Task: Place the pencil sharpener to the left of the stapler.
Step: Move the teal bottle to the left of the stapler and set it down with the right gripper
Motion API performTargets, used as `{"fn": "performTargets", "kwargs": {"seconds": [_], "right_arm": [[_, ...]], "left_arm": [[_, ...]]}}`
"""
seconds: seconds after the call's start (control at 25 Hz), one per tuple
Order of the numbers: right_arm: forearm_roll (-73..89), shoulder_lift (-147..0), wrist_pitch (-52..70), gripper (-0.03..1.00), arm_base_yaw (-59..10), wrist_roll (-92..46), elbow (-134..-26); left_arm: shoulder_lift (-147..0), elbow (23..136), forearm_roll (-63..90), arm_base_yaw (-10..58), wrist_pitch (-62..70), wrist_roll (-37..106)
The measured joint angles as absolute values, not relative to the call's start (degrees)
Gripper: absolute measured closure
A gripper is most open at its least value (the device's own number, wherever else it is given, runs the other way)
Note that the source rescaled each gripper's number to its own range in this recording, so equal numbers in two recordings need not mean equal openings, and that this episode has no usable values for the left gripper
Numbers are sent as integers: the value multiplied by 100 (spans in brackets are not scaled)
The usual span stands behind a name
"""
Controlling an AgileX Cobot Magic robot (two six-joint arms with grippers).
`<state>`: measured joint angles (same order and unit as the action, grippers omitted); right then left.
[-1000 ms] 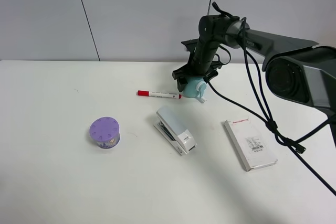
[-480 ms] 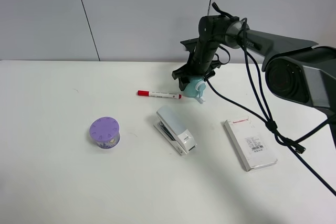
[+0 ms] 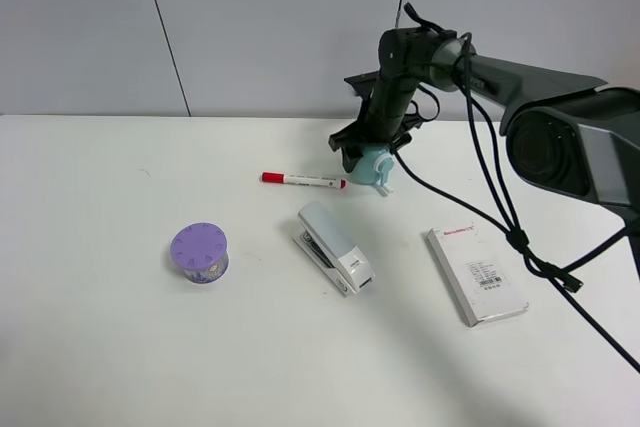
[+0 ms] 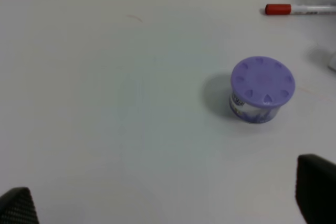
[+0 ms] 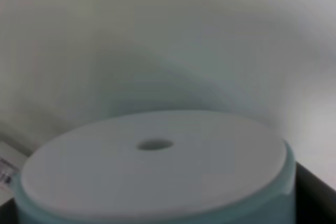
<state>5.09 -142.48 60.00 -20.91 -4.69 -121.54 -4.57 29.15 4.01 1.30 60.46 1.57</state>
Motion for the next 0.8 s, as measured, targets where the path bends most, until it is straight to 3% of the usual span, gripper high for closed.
{"fn": "performTargets", "kwargs": {"seconds": [0.4,0.8], "right_arm": [[484,-13804,6233,97,-2213,-468,-12173],[465,-13083,6323,97,-2837,-358,-12185]], "left_arm": [[-457,2915,396,130,6046,157],[-457,2915,396,130,6046,157]]}}
